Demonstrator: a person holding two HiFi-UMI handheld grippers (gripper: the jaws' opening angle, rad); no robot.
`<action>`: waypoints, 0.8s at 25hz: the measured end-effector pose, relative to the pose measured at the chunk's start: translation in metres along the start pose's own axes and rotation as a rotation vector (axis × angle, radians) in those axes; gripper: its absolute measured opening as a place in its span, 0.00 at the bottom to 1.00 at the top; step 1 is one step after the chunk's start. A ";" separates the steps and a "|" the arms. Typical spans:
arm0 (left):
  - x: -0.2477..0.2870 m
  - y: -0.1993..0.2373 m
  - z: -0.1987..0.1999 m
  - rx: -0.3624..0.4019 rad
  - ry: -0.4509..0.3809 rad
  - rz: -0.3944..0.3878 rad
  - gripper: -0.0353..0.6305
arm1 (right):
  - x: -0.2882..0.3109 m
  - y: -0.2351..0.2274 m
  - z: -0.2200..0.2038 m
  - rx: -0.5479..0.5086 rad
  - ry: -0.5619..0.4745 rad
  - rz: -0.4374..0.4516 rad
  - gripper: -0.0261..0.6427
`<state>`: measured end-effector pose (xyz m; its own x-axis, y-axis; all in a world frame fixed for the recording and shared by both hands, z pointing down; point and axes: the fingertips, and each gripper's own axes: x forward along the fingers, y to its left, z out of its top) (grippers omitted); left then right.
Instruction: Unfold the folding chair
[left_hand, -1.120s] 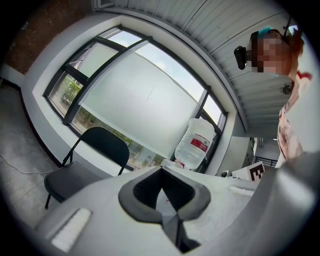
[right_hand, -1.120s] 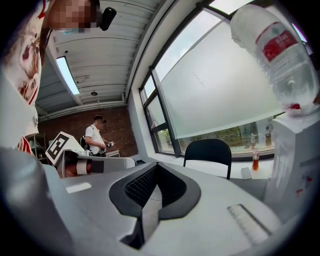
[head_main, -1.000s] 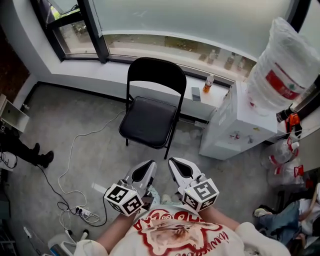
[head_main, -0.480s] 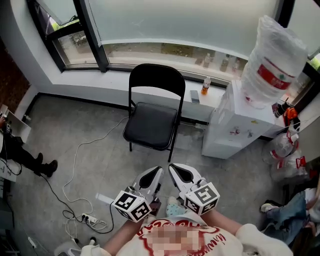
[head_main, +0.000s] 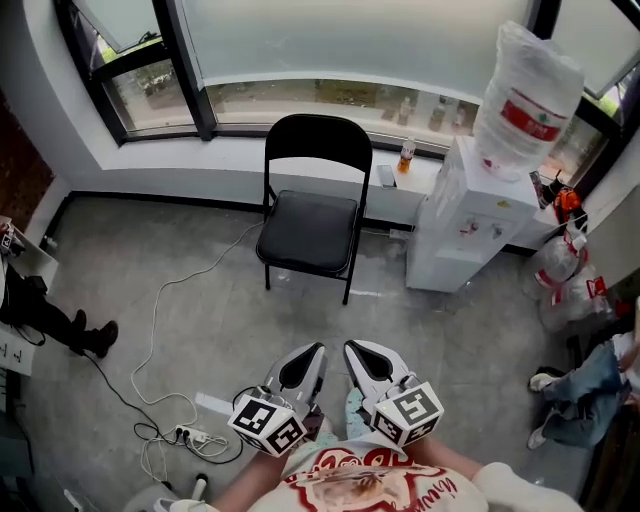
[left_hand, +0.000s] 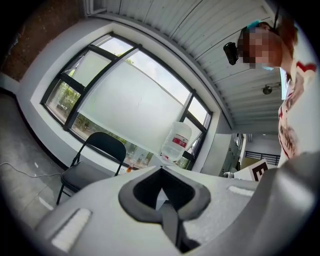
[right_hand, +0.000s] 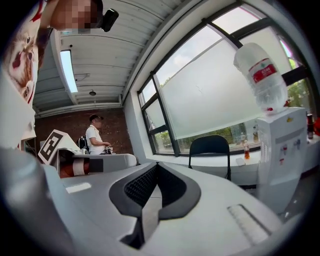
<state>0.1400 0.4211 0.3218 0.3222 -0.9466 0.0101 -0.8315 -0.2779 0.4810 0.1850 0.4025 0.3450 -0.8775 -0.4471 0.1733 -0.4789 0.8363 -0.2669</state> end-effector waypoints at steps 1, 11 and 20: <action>-0.006 -0.005 -0.003 -0.001 0.009 -0.011 0.05 | -0.008 0.006 -0.007 0.010 0.001 -0.012 0.07; -0.017 -0.051 -0.001 0.080 0.016 -0.097 0.05 | -0.031 0.025 0.013 -0.034 -0.035 0.004 0.07; -0.017 -0.063 -0.001 0.104 -0.013 -0.074 0.05 | -0.050 0.027 0.028 -0.088 -0.045 0.031 0.07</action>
<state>0.1874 0.4554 0.2924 0.3793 -0.9247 -0.0333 -0.8484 -0.3620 0.3864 0.2158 0.4385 0.3025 -0.8933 -0.4324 0.1229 -0.4488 0.8739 -0.1868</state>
